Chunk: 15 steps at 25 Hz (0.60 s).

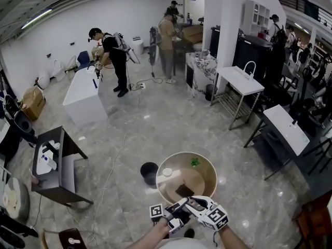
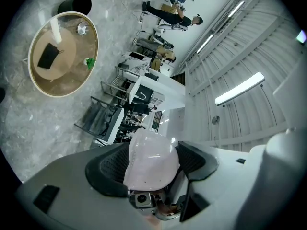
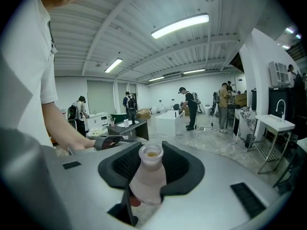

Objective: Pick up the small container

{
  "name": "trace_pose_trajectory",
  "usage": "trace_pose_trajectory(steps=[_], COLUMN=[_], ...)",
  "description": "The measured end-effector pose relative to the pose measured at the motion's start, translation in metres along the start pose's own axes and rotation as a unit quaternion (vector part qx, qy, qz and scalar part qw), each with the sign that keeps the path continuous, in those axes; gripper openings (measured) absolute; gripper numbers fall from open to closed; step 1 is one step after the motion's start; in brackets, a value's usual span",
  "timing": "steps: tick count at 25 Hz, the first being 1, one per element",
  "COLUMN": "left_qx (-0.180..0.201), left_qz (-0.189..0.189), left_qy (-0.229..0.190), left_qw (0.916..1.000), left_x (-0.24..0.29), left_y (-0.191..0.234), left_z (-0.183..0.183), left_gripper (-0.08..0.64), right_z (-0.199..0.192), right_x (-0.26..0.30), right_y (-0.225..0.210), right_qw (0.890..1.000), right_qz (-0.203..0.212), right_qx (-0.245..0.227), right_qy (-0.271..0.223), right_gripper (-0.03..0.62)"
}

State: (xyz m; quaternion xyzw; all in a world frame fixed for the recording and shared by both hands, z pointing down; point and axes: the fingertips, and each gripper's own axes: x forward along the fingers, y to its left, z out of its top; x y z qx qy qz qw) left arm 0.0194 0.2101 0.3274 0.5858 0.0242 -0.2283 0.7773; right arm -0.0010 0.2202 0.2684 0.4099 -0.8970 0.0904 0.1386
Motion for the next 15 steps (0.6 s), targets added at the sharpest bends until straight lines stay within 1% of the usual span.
trace_pose_trajectory(steps=[15], left_qx=[-0.001], left_qz=[-0.004], left_qy=[0.008], left_qw=[1.0000], left_x=[0.0051], left_y=[-0.0013], left_z=[0.0018], left_gripper=[0.328], right_z=[0.0016], right_x=[-0.0002], right_y=[-0.0046], right_qw=[1.000], right_qz=[-0.006], right_qx=[-0.003], right_qy=[-0.002], right_gripper=[0.146])
